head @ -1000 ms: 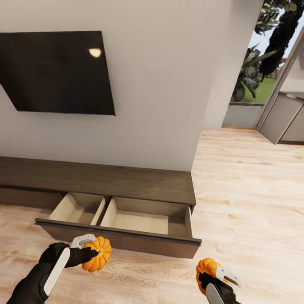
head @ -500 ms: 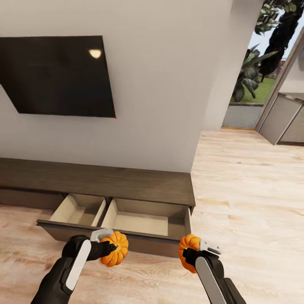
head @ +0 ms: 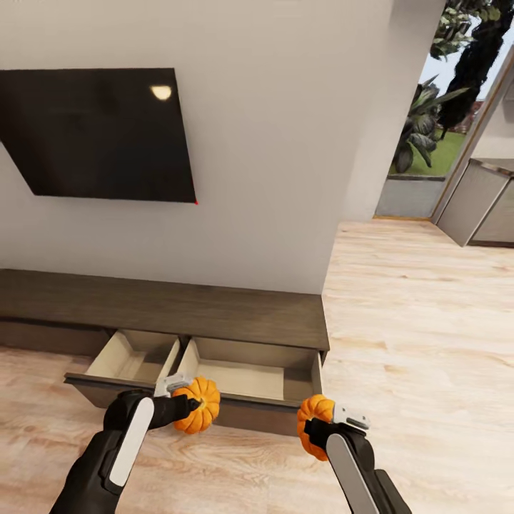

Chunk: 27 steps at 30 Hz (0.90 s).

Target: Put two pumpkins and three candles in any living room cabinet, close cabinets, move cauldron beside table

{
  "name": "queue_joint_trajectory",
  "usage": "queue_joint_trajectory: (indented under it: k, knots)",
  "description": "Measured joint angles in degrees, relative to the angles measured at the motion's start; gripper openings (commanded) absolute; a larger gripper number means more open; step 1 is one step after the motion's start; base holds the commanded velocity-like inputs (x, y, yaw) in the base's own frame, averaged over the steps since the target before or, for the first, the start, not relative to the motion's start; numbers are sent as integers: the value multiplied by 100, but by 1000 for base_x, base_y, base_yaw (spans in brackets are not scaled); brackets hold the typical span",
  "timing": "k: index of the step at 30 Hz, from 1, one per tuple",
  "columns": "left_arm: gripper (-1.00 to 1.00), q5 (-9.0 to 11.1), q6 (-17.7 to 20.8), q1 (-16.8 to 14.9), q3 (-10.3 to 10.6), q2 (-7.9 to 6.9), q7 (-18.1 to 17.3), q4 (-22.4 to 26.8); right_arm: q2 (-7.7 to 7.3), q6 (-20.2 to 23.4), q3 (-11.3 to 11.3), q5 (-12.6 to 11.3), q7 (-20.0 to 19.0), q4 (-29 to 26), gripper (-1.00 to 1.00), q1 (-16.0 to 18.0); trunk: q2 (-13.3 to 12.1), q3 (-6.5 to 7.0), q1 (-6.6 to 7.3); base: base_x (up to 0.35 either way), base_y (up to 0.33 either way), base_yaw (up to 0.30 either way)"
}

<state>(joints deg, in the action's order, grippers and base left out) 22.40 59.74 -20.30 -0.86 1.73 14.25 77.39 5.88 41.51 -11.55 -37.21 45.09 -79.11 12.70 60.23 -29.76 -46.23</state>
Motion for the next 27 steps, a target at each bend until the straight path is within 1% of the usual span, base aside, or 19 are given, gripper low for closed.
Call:
queue_joint_trajectory:
  k: [6, 10, 11, 13, 16, 21, 25, 27]
  knots:
    - [-100, 96, 2, 14, 25, 6, -12, 170, -13, 7, 7, -22, -121, -35, -100, -4, -241, 107, 132, 0, 0, 0]
    - [-100, 96, 3, 20, 29, 8, -19, 203, -11, 1, 10, -37, -474, -44, -100, -8, -402, 179, 220, 0, 0, 0]
    - [-100, 96, 4, 20, 29, 8, -20, 206, -14, 2, 18, -38, -574, -45, -100, -9, -403, 180, 220, 0, 0, 0]
    - [-100, 89, 5, 21, 29, 8, -26, 209, -16, 20, 31, -8, -627, -40, -100, -9, -403, 180, 220, 0, 0, 0]
    - [-100, 92, 5, 25, 29, 8, -32, 215, -10, 16, 35, -14, -645, -37, -100, -9, -403, 180, 220, 9, 0, 0]
    - [-100, 144, 6, 38, 42, 8, -41, 231, -3, 21, 27, -13, -647, -3, -100, -9, -403, 180, 221, 165, 0, 0]
    - [-100, 198, 3, 38, 199, 7, -48, 246, 1, 10, 26, -19, -652, 14, -100, -9, -403, 180, 220, 33, 0, 0]
    - [-100, 152, 9, 39, 233, 4, -47, 251, 1, 9, 26, -25, -654, 16, -100, -9, -403, 180, 222, 167, 0, 0]
